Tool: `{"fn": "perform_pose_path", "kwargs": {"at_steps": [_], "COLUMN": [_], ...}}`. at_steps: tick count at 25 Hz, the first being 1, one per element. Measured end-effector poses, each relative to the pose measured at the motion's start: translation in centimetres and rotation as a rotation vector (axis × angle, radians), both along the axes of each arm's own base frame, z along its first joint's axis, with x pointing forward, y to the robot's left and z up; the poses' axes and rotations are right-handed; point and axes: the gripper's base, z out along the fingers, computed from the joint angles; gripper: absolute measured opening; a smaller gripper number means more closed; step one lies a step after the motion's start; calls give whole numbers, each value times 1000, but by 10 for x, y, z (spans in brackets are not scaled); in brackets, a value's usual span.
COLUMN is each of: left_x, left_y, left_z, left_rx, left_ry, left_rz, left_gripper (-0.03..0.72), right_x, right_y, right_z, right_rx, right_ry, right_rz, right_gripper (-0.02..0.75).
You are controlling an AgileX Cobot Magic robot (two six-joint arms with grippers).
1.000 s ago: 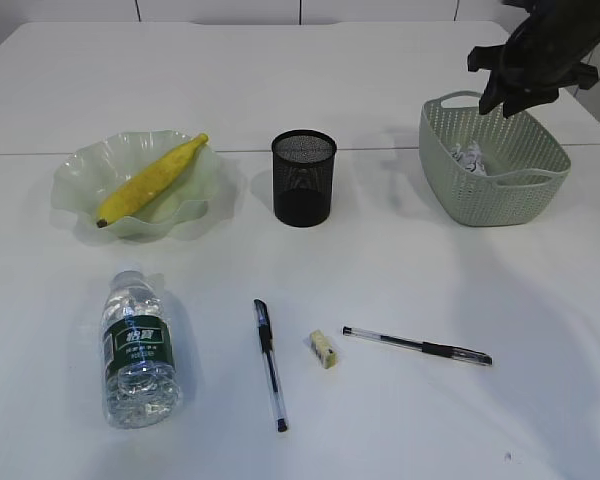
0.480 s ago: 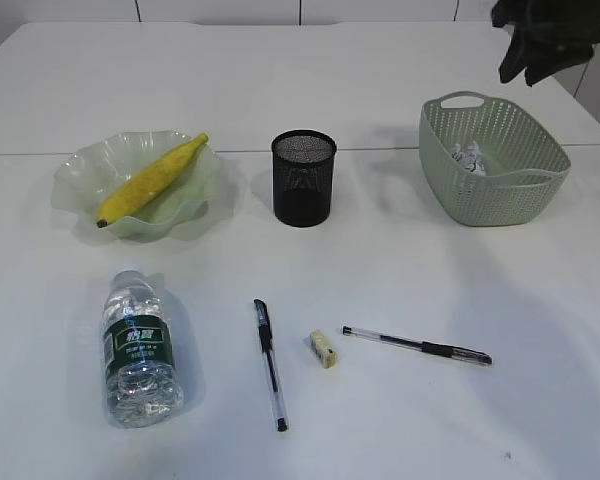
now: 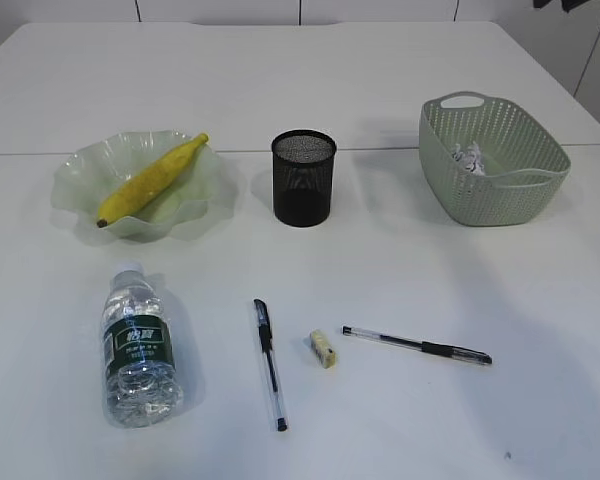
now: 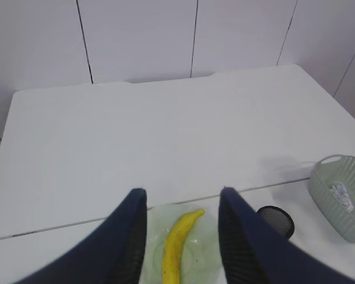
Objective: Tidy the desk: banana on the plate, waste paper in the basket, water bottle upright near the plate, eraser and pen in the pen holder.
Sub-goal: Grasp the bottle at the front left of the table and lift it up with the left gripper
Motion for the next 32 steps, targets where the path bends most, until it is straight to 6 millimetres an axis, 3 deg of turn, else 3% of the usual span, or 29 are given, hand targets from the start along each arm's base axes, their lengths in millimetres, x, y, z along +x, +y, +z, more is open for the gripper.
{"fn": "perform_pose_path", "kwargs": {"at_steps": [14,32], "left_x": [-32,-106], "left_y": [2,15], "left_z": [13,32], "left_rx": [-4,85], "left_ry": [-67,-218], "left_rz": [0,67], "left_gripper": [286,286], "right_x": [-59,-145], "right_y": [3,8], "right_z": [79,153], "right_rx": [-16,-28], "right_ry": [-185,-399], "right_rz": [4,7], "right_gripper": [255,255]}}
